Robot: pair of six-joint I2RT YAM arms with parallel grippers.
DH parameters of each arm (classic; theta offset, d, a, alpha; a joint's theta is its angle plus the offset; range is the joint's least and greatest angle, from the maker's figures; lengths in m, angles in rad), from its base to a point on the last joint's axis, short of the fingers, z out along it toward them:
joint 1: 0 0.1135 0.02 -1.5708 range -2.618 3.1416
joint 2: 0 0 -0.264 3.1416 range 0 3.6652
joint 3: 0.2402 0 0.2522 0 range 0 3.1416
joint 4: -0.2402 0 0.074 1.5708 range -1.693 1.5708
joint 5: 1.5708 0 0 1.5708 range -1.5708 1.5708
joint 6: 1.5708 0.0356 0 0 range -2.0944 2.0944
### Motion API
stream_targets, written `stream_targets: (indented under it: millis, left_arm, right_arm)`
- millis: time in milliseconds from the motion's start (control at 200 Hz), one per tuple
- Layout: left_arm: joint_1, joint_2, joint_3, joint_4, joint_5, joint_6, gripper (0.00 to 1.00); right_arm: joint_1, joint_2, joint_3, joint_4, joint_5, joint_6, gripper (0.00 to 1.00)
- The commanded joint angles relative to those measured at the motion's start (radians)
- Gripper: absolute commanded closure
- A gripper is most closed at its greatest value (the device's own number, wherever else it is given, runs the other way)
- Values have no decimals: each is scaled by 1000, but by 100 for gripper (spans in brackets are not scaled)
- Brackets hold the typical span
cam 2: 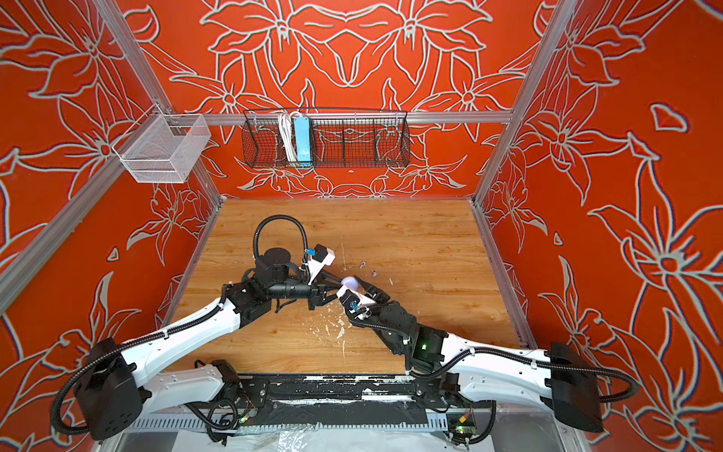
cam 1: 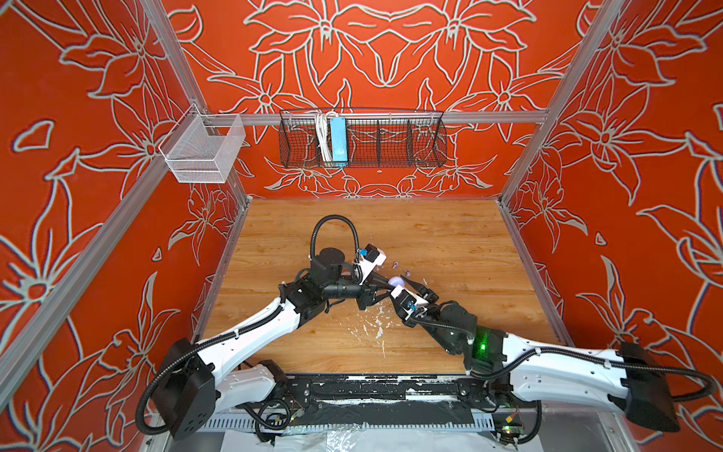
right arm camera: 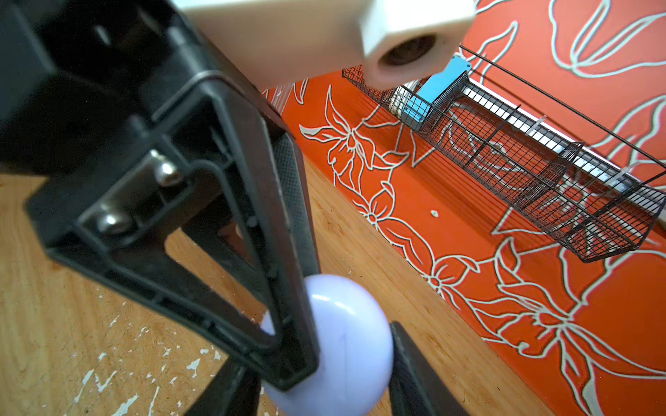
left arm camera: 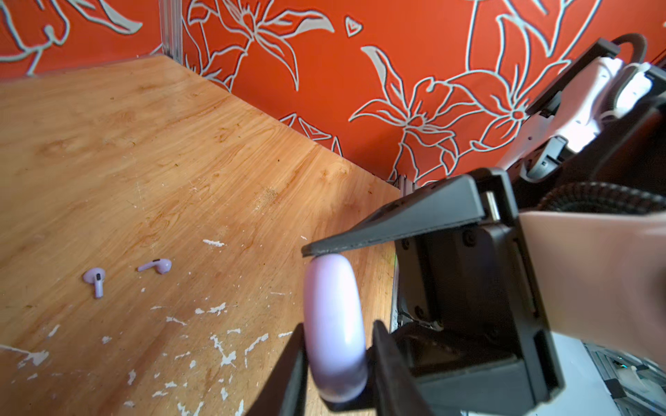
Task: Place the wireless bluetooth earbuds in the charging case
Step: 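Close the left gripper on the lilac case while the right gripper opens, then pull the right gripper back from the lilac case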
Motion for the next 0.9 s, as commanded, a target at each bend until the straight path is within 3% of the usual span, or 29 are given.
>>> stream_targets:
  millis: [0, 215, 265, 315, 395, 505, 606, 736, 896]
  left_arm:
    - [-23, 19, 20, -27, 100, 29, 74]
    - [-24, 37, 33, -38, 127, 36, 85]
    - [-23, 39, 31, -30, 134, 36, 92]
    - [-23, 42, 31, -29, 140, 39, 100]
    - [-23, 38, 20, -21, 126, 55, 100]
    - [-20, 0, -69, 108, 65, 79, 100]
    - [-22, -71, -218, 291, 77, 208, 100]
    - [-22, -187, -423, 540, -45, 291, 100]
    - [-22, -281, -454, 508, -71, 346, 100]
  right_arm:
    - [12, 3, 10, 94, -13, -16, 72]
    - [14, -18, 3, 99, -20, -11, 72]
    - [15, -25, 7, 86, -26, -9, 71]
    - [15, -32, 11, 63, -35, -7, 57]
    - [15, -50, 4, 50, -51, 11, 36]
    - [15, -96, -9, 1, -97, 46, 21]
    - [15, -136, -14, -74, -149, 96, 23]
    - [16, -177, -20, -152, -232, 176, 29]
    - [15, -191, -33, -157, -280, 222, 37]
